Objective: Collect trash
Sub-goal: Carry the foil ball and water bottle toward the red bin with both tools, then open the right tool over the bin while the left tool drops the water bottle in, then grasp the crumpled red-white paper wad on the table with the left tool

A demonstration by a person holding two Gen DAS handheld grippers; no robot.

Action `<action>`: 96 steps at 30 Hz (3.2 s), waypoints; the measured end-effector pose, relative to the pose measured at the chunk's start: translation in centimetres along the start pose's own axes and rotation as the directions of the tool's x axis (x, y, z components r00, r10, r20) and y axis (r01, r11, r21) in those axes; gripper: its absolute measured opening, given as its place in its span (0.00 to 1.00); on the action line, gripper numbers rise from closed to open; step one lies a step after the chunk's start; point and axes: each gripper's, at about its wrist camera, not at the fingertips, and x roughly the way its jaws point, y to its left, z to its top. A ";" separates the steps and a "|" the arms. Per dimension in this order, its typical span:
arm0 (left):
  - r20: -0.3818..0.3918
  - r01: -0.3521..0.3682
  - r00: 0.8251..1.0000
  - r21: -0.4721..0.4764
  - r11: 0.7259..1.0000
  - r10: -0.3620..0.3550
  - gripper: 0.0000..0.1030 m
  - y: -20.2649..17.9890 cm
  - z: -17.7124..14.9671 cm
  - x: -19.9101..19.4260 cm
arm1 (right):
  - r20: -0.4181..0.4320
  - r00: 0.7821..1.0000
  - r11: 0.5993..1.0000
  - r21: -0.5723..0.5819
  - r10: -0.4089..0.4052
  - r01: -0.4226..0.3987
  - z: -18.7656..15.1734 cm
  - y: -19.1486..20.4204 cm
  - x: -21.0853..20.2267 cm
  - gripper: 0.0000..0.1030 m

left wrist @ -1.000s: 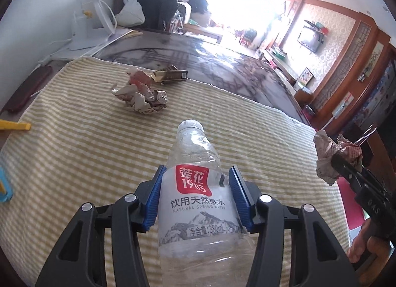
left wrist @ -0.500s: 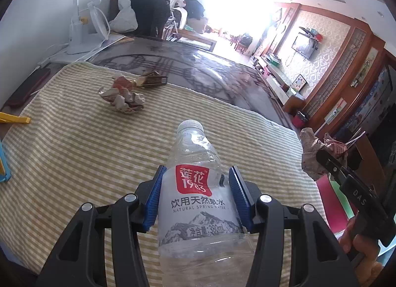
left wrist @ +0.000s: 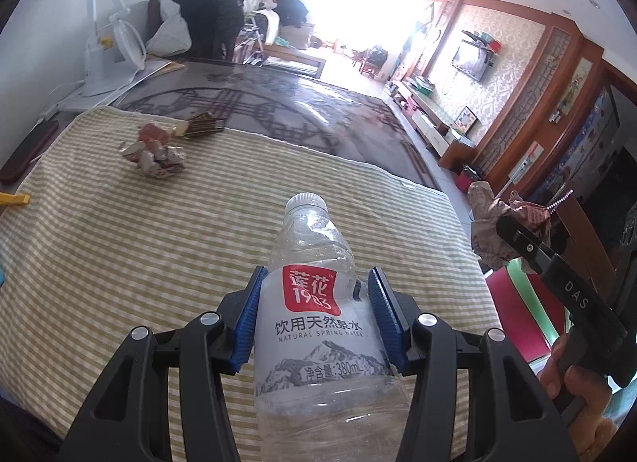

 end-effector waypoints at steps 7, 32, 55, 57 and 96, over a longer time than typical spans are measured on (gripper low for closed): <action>-0.016 0.024 1.000 0.040 0.999 -0.023 0.48 -2.4 -0.5 0.4 | 0.018 1.000 0.999 0.047 -0.012 0.011 0.1 -2.1 -1.0 0.42; -0.030 0.142 0.990 0.193 0.971 -0.139 0.48 -12.6 -0.6 1.8 | 0.036 0.988 0.971 0.197 -0.147 0.138 -1.2 -11.2 -4.3 0.42; -0.129 0.326 0.945 0.311 0.893 -0.300 0.48 -23.8 -1.4 5.5 | -0.041 0.892 0.795 0.437 -0.449 0.420 -2.6 -23.0 -8.0 0.55; -0.141 0.349 0.937 0.317 0.882 -0.320 0.48 -24.7 -1.5 5.7 | -0.031 0.859 0.746 0.480 -0.511 0.461 -2.7 -23.6 -8.6 0.85; 0.008 0.025 1.000 0.229 0.973 -0.028 0.70 -9.2 3.4 7.6 | 0.103 0.740 0.653 0.561 -0.664 0.508 -0.8 -19.2 -9.8 0.95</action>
